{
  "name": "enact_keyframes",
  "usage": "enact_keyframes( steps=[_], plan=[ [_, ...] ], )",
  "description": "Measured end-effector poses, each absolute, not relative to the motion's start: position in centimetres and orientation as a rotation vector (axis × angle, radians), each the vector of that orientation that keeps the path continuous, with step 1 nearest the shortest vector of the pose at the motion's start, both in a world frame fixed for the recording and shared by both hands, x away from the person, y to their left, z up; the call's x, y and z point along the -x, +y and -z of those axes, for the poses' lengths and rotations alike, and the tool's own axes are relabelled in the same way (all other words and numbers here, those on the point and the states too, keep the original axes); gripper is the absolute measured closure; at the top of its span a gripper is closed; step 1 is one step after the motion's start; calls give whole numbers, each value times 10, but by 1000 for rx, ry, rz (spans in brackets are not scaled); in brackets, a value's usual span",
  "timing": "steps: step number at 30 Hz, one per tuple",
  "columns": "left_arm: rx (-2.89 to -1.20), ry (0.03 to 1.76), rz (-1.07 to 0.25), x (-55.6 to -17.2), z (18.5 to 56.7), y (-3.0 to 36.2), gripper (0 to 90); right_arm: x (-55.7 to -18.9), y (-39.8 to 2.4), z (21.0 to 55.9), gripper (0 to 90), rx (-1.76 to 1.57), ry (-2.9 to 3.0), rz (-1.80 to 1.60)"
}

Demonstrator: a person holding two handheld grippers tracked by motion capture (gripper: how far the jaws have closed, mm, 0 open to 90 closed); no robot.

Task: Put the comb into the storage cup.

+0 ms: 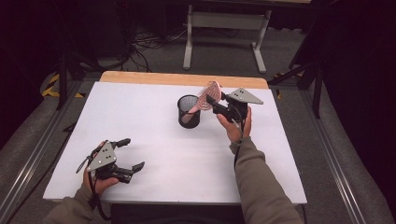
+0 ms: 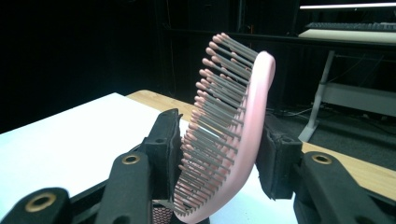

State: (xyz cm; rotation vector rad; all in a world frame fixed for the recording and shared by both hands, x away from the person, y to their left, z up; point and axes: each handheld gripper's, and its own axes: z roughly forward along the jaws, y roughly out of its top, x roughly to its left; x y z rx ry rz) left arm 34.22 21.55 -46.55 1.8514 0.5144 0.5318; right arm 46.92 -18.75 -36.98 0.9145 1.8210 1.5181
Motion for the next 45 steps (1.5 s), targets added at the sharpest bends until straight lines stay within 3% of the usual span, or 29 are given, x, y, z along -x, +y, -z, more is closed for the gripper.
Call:
enact_keyframes(
  steps=[13, 15, 26, 45],
  plan=[
    [-1851, 517, -531, -342, 466, 216, 54, -469, -188, 369, 508, -911, 1827, -1489],
    [-1853, 519, -531, -343, 466, 216, 55, -469, -188, 368, 454, -912, 1814, -1490],
    [-1863, 526, -530, -343, 466, 215, 62, -467, -186, 365, 360, -883, 1812, -1435],
    [-1870, 522, -526, -343, 466, 215, 59, -464, -183, 364, 276, -855, 1812, -1371]
  ],
)
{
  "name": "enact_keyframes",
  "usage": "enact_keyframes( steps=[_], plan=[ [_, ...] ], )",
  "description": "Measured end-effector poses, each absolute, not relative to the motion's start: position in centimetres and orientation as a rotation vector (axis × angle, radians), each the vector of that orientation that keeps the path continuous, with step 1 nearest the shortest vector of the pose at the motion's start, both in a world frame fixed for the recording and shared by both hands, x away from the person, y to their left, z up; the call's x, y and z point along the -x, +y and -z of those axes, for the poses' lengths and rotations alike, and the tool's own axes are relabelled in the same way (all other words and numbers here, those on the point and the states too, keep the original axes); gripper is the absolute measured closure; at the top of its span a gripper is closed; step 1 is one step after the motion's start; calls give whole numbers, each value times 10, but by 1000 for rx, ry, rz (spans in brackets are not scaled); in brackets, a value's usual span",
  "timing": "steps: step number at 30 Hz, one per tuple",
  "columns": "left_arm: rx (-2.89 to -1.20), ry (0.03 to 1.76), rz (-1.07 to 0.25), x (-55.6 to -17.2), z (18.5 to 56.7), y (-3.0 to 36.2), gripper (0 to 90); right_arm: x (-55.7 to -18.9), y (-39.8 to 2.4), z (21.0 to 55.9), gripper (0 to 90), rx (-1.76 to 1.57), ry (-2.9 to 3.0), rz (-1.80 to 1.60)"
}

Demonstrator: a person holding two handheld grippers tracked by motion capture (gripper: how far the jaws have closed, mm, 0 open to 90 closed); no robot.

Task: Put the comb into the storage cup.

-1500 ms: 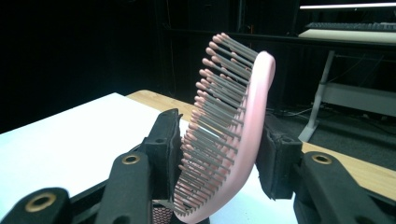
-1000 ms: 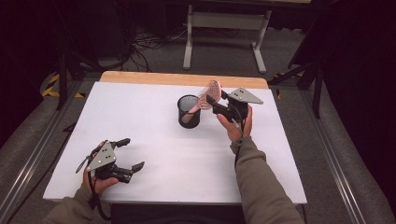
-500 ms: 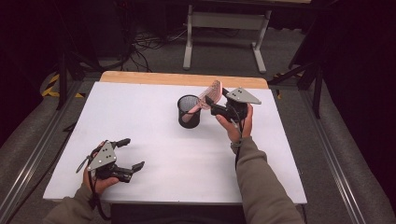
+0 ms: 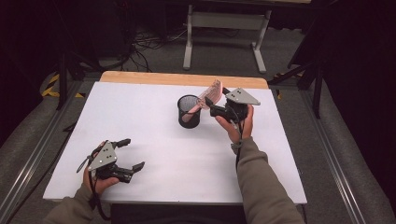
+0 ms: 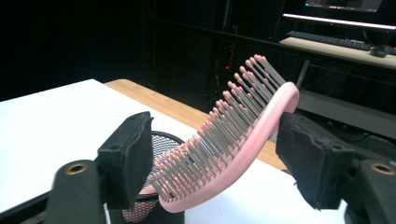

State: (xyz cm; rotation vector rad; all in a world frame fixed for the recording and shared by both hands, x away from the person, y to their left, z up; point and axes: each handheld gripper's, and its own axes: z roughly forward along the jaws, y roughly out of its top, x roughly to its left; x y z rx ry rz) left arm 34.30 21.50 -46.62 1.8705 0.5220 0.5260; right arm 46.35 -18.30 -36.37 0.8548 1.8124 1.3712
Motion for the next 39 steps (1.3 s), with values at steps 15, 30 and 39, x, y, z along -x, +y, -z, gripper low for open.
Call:
enact_keyframes(
  steps=[15, 30, 39],
  plan=[
    [-1875, 518, -521, -343, 466, 214, 58, -461, -179, 358, 109, -820, 1795, -1343],
    [-1876, 517, -515, -344, 467, 213, 54, -459, -176, 357, 33, -796, 1800, -1409],
    [-1872, 518, -520, -344, 467, 214, 53, -455, -174, 354, 19, -772, 1802, -1398]
  ],
)
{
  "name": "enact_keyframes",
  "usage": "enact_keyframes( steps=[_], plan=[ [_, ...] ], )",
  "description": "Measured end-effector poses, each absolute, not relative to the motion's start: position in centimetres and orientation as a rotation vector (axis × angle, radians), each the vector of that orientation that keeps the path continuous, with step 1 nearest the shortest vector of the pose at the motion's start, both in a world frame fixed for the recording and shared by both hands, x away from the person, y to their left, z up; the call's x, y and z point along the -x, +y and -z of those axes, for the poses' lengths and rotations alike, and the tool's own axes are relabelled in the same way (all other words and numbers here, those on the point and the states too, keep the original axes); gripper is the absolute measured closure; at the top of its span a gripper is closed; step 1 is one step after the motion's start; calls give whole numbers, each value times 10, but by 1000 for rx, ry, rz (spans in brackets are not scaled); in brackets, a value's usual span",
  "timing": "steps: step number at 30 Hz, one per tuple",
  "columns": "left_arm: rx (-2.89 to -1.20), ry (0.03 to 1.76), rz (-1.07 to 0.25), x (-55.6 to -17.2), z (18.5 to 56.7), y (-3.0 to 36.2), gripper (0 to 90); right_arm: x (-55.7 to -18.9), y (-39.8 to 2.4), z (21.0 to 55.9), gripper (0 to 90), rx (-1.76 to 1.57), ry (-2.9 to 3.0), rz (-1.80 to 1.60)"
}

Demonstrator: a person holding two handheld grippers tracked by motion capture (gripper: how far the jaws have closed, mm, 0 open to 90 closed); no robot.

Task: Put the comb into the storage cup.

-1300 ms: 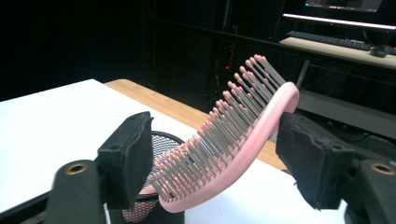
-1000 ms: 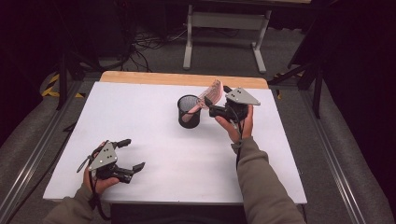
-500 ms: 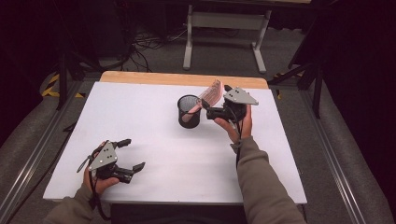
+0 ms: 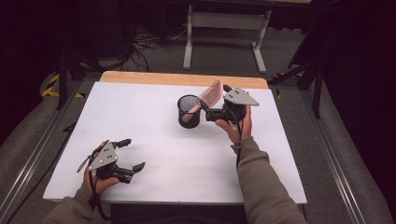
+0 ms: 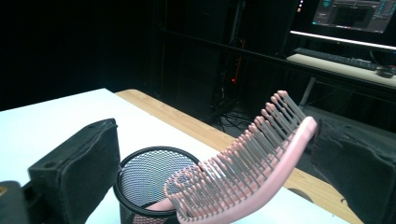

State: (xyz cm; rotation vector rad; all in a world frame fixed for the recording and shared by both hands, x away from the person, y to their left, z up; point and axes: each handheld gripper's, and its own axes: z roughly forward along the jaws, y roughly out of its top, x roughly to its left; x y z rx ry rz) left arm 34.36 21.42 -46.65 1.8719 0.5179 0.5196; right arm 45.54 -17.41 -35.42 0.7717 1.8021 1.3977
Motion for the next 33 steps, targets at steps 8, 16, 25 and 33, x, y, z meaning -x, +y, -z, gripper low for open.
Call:
enact_keyframes(
  steps=[8, 16, 25, 33],
  plan=[
    [-1872, 519, -520, -344, 467, 214, 51, -451, -174, 351, 30, -762, 1787, -1389],
    [-1865, 524, -525, -343, 466, 215, 52, -448, -176, 349, 30, -757, 1790, -1397],
    [-1867, 522, -525, -343, 466, 215, 51, -444, -177, 346, 41, -746, 1808, -1388],
    [-1867, 522, -527, -344, 466, 215, 50, -440, -177, 344, 41, -731, 1814, -1369]
  ],
)
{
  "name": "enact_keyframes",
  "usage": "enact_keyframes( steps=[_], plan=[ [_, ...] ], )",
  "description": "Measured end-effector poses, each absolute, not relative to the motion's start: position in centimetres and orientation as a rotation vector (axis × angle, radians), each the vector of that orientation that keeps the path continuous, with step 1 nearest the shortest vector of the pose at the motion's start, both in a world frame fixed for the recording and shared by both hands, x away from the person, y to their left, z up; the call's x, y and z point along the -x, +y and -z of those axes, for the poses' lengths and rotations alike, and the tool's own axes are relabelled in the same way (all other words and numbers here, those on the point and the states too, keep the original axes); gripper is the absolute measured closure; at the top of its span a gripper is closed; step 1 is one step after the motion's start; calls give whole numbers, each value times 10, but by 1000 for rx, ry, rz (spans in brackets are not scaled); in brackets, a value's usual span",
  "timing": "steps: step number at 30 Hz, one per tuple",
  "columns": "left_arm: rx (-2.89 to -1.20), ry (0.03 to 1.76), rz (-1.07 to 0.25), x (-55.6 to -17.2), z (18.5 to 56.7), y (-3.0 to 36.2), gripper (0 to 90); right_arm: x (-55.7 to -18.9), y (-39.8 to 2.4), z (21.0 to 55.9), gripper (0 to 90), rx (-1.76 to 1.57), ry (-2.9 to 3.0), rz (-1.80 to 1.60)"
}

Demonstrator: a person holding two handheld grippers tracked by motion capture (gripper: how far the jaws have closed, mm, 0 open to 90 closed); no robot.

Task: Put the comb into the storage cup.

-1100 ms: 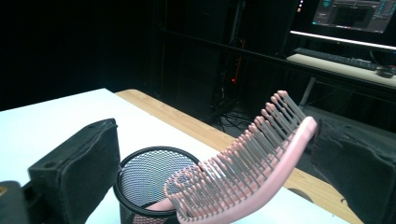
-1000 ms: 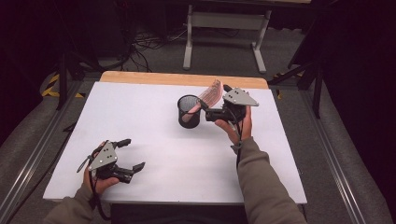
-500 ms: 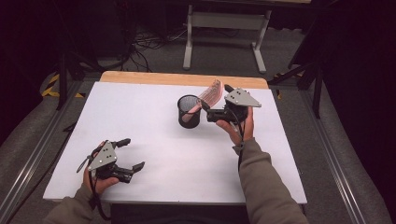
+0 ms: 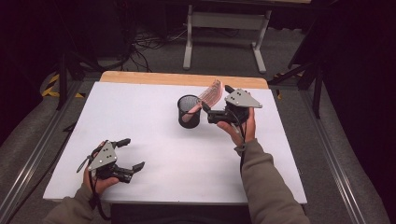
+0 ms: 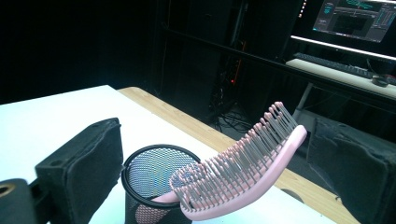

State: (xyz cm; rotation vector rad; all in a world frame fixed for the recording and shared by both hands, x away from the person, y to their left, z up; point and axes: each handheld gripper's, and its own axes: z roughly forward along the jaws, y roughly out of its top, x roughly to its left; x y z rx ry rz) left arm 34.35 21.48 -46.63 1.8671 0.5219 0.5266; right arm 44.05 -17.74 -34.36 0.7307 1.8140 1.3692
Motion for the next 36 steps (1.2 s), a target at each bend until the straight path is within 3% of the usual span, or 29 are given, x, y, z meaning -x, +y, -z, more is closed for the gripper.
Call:
enact_keyframes(
  steps=[36],
  plan=[
    [-1865, 523, -527, -343, 466, 215, 49, -416, -182, 347, 46, -656, 1844, -1335]
  ],
)
